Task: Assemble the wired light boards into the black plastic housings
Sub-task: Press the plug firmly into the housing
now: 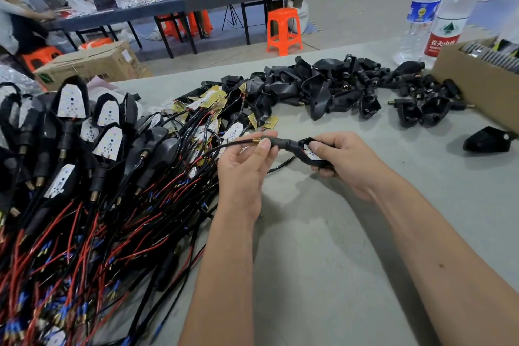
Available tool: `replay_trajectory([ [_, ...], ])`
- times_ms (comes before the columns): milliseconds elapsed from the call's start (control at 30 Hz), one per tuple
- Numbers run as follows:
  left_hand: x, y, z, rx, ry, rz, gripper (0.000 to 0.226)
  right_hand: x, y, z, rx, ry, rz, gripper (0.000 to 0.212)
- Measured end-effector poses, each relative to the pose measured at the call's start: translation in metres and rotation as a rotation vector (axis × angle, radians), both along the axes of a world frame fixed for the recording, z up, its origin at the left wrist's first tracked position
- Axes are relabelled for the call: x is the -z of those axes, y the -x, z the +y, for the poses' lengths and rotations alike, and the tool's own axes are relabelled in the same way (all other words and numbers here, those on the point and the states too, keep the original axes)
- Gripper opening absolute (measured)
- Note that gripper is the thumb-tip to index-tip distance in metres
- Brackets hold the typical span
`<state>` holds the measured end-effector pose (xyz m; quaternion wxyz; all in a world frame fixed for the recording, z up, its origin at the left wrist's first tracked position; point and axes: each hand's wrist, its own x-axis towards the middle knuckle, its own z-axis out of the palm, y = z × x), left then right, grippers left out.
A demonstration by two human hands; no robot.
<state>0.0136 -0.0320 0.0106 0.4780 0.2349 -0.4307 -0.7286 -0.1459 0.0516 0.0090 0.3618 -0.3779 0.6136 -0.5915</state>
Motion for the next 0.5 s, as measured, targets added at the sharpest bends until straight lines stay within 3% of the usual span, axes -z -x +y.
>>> replay_trajectory([
  [300,0.0,0.0,-0.002,0.007,0.157,-0.12,0.012,0.004,0.002,0.0,0.061,0.044,-0.098,0.03],
  [500,0.006,0.0,-0.01,-0.029,0.252,-0.251,0.015,0.01,0.003,-0.003,0.093,-0.005,0.101,0.03],
])
